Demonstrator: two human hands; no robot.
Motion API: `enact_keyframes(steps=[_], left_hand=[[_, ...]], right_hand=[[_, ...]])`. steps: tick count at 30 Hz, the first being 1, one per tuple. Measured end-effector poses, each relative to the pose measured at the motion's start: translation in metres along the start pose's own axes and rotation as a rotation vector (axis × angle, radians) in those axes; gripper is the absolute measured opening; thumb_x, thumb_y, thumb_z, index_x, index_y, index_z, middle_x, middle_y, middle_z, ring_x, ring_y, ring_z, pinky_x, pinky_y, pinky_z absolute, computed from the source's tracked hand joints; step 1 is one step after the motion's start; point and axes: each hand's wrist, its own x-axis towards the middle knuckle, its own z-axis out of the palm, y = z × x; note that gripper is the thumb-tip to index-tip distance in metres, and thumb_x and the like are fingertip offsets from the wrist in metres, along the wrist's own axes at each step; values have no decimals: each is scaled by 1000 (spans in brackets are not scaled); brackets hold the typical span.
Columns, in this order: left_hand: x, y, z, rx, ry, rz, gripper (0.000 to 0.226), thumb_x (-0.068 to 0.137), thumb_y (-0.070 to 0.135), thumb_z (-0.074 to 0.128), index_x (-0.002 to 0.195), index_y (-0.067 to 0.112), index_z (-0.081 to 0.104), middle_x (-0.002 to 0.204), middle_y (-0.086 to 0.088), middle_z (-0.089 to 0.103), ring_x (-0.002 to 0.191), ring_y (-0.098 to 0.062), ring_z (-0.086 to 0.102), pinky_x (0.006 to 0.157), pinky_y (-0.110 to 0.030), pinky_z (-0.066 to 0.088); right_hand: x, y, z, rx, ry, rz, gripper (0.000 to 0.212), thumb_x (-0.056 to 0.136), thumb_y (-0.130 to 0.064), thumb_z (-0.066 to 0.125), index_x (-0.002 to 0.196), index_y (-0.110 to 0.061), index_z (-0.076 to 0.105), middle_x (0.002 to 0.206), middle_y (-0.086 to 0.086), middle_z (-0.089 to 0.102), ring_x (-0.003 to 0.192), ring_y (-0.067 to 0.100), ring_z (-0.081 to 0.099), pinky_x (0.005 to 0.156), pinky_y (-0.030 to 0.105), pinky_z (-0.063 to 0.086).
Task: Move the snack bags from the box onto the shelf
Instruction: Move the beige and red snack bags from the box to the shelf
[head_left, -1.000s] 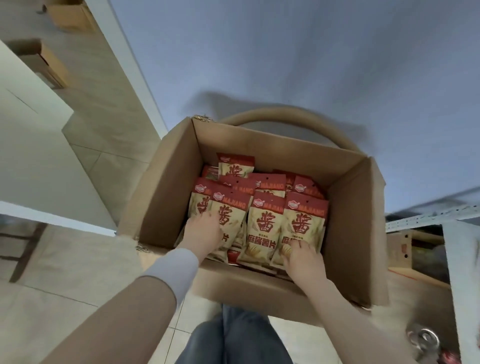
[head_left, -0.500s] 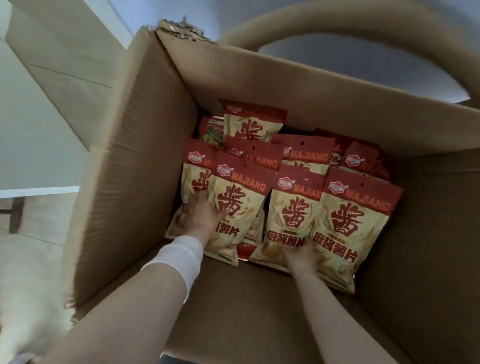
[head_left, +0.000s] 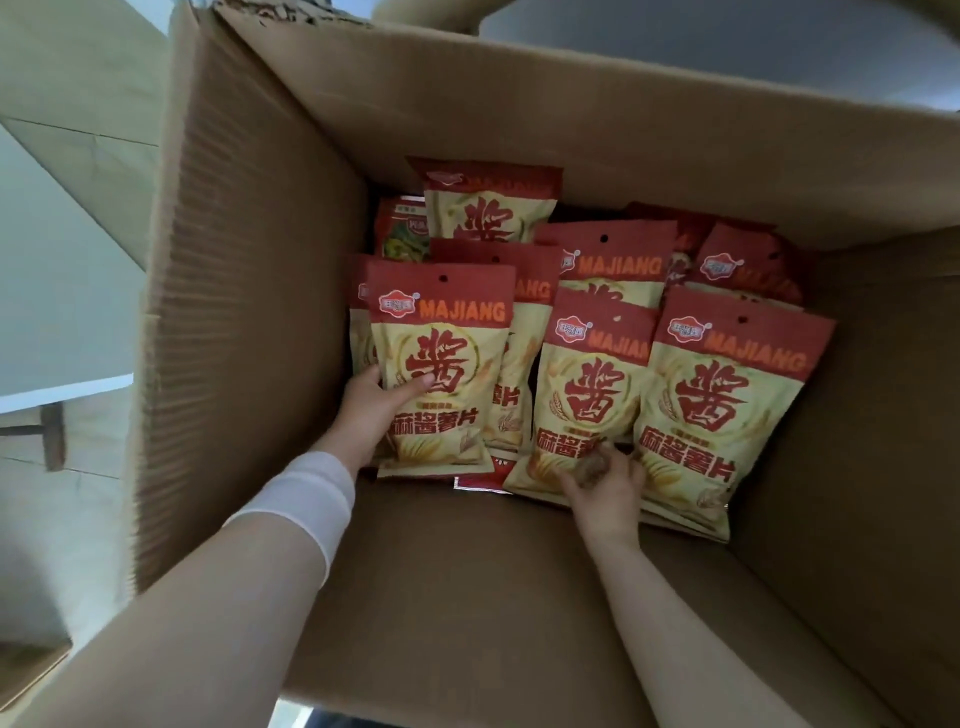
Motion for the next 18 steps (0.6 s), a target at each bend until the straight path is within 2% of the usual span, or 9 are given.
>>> enact_keyframes(steps=[3, 6, 9, 11, 13, 15, 18], left_hand=[[1, 1, -3, -16, -27, -1, 41, 81, 25, 70, 119, 18, 56, 111, -4, 66, 99, -20, 63, 85, -38, 50], [2, 3, -3, -28, -60, 11, 41, 81, 24, 70, 119, 19, 55, 107, -1, 66, 98, -19, 62, 85, -38, 49], [2, 7, 0, -33, -84, 20, 35, 81, 25, 69, 113, 23, 54, 98, 5, 65, 91, -14, 62, 87, -39, 47], [4, 8, 2, -26, -106, 20, 30, 82, 25, 68, 109, 25, 55, 96, 6, 65, 89, -12, 61, 89, -39, 46], [4, 9, 2, -18, -131, 19, 24, 83, 25, 67, 104, 26, 57, 96, 5, 65, 89, -12, 61, 90, -40, 46], [4, 9, 1, -21, -150, 25, 21, 83, 25, 67, 101, 27, 57, 98, 3, 66, 92, -14, 62, 93, -41, 47], [3, 7, 0, -28, -137, 36, 26, 83, 25, 66, 107, 24, 57, 100, 3, 66, 99, -19, 62, 95, -42, 46]], right_hand=[[3, -4, 6, 106, 100, 59, 60, 73, -21, 78, 121, -5, 46, 130, 14, 46, 125, 29, 44, 101, 35, 38], [12, -11, 6, 237, 112, 178, 77, 65, -23, 83, 124, -7, 37, 128, 14, 51, 121, 31, 49, 99, 39, 42], [21, -8, 5, 160, 60, 219, 96, 58, -34, 86, 134, -8, 33, 136, 14, 47, 129, 31, 42, 107, 46, 37], [25, -6, 3, 12, -15, 223, 95, 62, -42, 82, 137, -10, 35, 141, 13, 41, 134, 31, 33, 111, 44, 31], [25, -5, 2, -26, -60, 227, 88, 67, -42, 79, 136, -11, 36, 143, 14, 35, 136, 32, 27, 110, 43, 28], [23, -9, 3, 48, -70, 231, 84, 67, -34, 81, 133, -10, 35, 142, 14, 33, 134, 31, 29, 109, 42, 30], [16, -8, 6, 135, -44, 205, 86, 64, -25, 84, 130, -9, 31, 138, 13, 37, 129, 29, 37, 105, 41, 35]])
